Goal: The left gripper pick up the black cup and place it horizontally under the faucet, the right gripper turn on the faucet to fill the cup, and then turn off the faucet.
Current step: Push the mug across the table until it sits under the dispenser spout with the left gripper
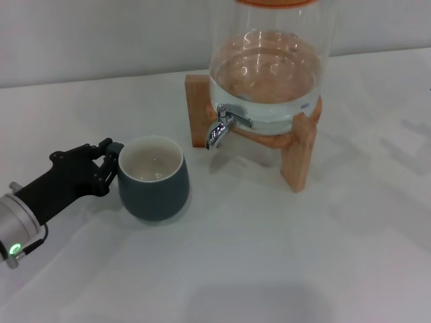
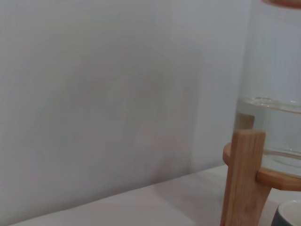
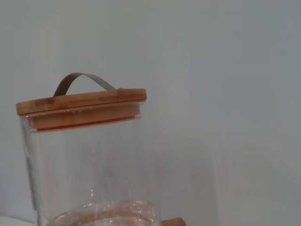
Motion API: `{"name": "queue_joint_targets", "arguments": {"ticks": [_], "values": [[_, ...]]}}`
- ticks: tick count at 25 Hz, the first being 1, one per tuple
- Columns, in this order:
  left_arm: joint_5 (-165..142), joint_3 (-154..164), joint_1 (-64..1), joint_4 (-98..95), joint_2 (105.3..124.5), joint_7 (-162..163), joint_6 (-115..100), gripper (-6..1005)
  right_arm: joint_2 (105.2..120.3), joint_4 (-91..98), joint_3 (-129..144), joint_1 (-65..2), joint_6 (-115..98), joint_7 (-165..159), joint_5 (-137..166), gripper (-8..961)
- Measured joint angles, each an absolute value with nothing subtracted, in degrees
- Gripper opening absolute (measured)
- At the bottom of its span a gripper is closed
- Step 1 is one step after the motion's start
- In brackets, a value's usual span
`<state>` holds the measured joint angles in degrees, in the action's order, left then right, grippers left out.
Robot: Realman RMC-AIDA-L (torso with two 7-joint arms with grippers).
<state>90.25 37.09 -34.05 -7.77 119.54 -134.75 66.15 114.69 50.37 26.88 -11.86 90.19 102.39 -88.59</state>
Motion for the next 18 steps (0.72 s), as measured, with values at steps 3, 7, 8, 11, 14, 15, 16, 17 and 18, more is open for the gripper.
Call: {"name": "queue_joint_targets", "arguments": {"ticks": [3, 7, 8, 11, 14, 15, 16, 17, 18], "values": [[90.25, 37.64, -35.43, -6.52, 119.59, -134.74, 64.73, 206, 114.7, 50.36, 26.98, -11.86, 90.19, 102.39, -88.59, 721], [90.25, 38.9, -36.73, -5.64, 119.65, -134.75, 62.79, 207, 114.69, 50.36, 27.15, -11.86, 90.19, 102.39, -88.59, 721], [90.25, 39.05, -37.04, -5.34, 119.67, -134.77, 62.44, 207, 114.7, 50.36, 27.16, -11.86, 90.19, 102.39, -88.59, 721], [90.26, 39.73, -37.75, -4.81, 119.69, -134.8, 61.57, 207, 114.7, 50.37, 27.11, -11.85, 90.18, 102.39, -88.59, 721], [90.26, 40.44, -38.33, -4.46, 119.7, -134.8, 61.19, 207, 114.69, 50.37, 27.09, -11.83, 90.18, 102.39, -88.59, 721], [90.26, 40.52, -38.55, -4.27, 119.71, -134.8, 61.07, 207, 114.7, 50.36, 27.11, -11.8, 90.17, 102.39, -88.59, 721], [90.26, 40.56, -38.77, -4.06, 119.71, -134.81, 60.97, 207, 114.69, 50.36, 27.13, -11.81, 90.17, 102.39, -88.6, 721], [90.26, 40.56, -38.94, -3.87, 119.71, -134.83, 60.93, 207, 114.69, 50.36, 27.16, -11.83, 90.17, 102.39, -88.59, 721], [90.26, 40.57, -39.09, -3.78, 119.71, -134.84, 60.93, 207, 114.69, 50.37, 27.2, -11.84, 90.17, 102.39, -88.59, 721]]}}
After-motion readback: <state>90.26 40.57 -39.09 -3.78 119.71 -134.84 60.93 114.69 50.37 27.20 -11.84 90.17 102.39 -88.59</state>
